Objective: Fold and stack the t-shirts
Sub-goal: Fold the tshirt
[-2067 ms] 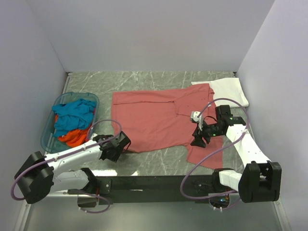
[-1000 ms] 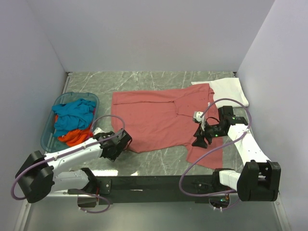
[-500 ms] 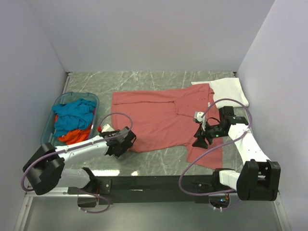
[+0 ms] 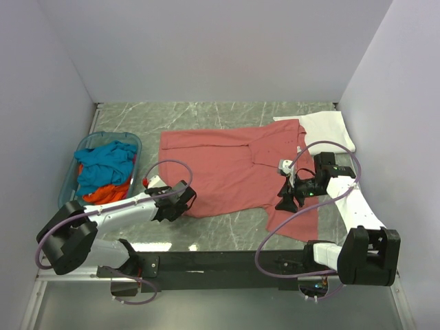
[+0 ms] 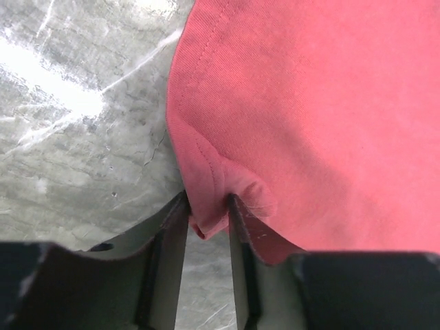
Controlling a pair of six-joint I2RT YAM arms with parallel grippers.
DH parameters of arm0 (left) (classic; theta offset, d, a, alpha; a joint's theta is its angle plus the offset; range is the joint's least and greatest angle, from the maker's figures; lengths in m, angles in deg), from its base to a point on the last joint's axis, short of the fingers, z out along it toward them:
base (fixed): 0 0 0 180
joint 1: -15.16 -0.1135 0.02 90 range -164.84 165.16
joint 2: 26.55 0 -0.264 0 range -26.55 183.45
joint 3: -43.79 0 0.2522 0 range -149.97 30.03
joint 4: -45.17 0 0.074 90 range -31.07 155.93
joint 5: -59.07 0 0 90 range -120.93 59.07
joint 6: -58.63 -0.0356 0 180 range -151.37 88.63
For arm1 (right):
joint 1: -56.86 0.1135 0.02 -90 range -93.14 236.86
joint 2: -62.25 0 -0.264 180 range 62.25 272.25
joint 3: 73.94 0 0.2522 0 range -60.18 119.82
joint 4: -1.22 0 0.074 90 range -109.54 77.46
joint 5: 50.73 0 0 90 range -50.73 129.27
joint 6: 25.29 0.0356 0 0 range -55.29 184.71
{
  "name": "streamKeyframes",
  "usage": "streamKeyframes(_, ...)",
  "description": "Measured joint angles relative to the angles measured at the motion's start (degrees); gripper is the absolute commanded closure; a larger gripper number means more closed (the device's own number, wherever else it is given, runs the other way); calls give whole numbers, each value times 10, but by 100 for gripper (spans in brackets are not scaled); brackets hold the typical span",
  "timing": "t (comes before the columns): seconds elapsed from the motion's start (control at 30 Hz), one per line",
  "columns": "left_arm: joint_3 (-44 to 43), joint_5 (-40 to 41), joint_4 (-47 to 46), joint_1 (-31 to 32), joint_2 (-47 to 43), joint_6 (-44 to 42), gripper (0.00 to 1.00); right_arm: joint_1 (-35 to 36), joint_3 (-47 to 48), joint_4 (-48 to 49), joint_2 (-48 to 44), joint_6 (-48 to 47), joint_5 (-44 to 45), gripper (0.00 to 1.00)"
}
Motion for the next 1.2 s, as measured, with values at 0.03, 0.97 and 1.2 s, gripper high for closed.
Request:
streamKeyframes(0.03, 0, 1, 0, 0, -1, 0, 69, 0, 0, 0, 1, -1, 0, 37)
streamKeyframes(0.97, 40, -13, 23, -28, -202, -81, 100, -2, 17, -58, -5, -115, 145, 39)
streamKeyframes(1.2, 40, -29, 34, -54, -255, -111, 100, -3, -28, -75, -19, -201, 278, 43)
